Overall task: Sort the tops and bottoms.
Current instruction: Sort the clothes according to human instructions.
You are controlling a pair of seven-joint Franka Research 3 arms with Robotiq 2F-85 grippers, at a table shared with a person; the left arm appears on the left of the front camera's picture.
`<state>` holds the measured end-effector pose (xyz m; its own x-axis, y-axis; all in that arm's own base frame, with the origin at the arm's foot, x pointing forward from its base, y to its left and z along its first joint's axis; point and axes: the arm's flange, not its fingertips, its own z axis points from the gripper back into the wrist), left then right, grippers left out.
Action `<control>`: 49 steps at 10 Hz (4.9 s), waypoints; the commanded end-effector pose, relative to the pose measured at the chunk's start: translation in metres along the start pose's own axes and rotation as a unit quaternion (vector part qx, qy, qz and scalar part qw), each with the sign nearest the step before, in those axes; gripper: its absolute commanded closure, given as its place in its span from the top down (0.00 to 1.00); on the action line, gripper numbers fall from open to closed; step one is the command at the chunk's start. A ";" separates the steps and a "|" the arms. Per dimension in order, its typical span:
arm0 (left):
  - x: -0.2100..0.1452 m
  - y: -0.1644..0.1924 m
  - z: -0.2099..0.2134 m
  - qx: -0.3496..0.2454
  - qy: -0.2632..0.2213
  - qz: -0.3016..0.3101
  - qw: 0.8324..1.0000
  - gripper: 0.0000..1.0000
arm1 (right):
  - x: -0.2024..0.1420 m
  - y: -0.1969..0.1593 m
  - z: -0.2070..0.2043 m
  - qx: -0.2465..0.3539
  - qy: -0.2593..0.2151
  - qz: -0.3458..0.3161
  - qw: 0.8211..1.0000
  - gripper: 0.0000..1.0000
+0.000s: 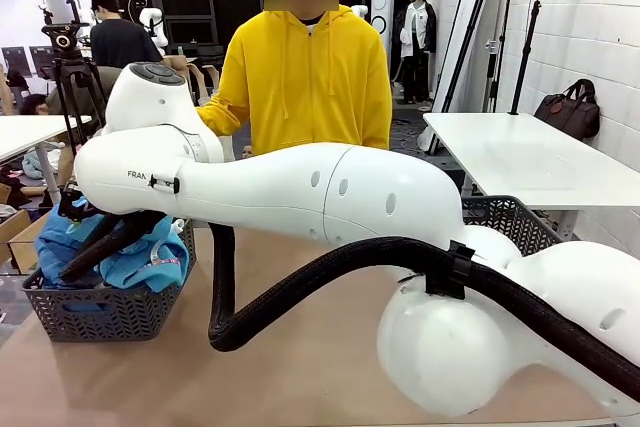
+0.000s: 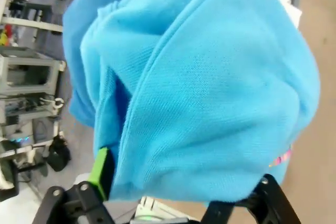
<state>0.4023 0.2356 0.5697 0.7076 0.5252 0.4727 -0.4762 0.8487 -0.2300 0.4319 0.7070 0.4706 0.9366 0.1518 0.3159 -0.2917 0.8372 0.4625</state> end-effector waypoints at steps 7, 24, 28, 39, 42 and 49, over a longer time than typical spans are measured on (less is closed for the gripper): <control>0.001 0.001 0.001 0.001 -0.002 0.005 1.000 1.00 | 0.002 0.043 0.075 -0.085 0.028 0.023 0.996 1.00; 0.001 0.001 0.001 0.001 -0.002 0.005 1.000 1.00 | -0.064 -0.177 0.285 -0.293 0.040 -0.142 0.945 1.00; 0.001 0.001 0.001 0.001 -0.002 0.005 1.000 1.00 | -0.136 -0.302 0.334 -0.304 0.075 -0.250 0.916 1.00; -0.090 -0.182 0.025 -0.099 -0.026 -0.147 0.984 1.00 | -0.040 -0.250 0.398 -0.302 0.012 -0.257 0.918 1.00; -0.141 -0.238 -0.002 -0.075 -0.020 -0.166 0.983 1.00 | -0.110 -0.313 0.402 -0.298 0.030 -0.234 0.925 1.00; -0.174 -0.259 -0.013 -0.096 -0.023 -0.283 0.954 1.00 | 0.089 -0.230 0.457 -0.232 0.078 -0.282 0.928 1.00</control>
<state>0.4063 -0.0730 0.5413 0.7897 -0.0311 0.6128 0.1027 0.9913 -0.0820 0.5117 0.2868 0.7624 0.9354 -0.3527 -0.0256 0.3526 0.9246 0.1444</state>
